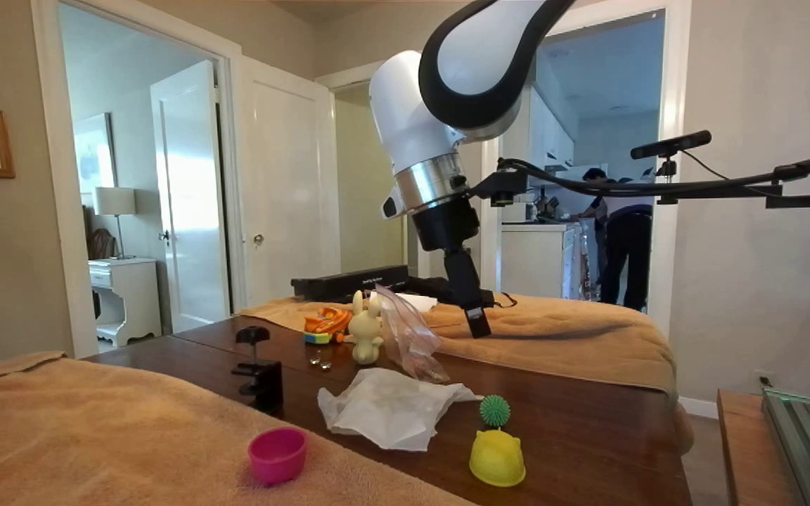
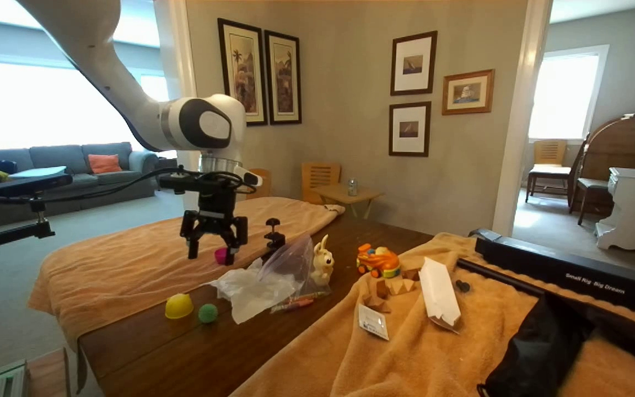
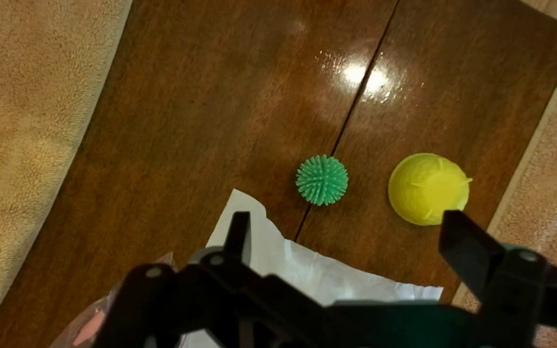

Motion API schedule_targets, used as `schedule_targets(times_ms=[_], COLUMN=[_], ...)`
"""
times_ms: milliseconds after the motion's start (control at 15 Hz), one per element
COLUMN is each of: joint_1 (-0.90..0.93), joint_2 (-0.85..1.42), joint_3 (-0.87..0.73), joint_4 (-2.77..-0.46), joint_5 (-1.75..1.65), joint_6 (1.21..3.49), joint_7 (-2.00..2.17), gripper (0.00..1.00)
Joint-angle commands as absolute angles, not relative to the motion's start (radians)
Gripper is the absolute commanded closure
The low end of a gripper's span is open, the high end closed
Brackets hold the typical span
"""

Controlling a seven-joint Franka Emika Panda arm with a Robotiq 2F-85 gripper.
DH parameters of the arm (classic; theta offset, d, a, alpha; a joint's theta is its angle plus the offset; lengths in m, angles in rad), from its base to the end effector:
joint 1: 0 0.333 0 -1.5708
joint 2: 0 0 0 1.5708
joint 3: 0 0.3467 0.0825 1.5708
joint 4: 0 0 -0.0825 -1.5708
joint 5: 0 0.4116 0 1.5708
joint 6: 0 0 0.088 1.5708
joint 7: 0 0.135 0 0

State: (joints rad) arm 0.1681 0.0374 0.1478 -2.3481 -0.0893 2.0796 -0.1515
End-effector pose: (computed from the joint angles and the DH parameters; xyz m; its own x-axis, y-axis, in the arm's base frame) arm 0.4595 0.1434 0.2787 0.8250 0.4746 -0.3068 0.5013 -0.8652 0.0095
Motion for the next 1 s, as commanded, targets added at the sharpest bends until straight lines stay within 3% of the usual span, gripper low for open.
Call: schedule_targets(times_ms=[0,933], joint_1=[0.163,0.182], joint_2=[0.037,0.082], joint_3=[0.151,0.175], joint_4=[-2.347,-2.416], joint_5=[-0.089,-0.253], joint_6=[2.078,2.105], joint_7=[-0.151,-0.168], gripper=[0.0,0.0])
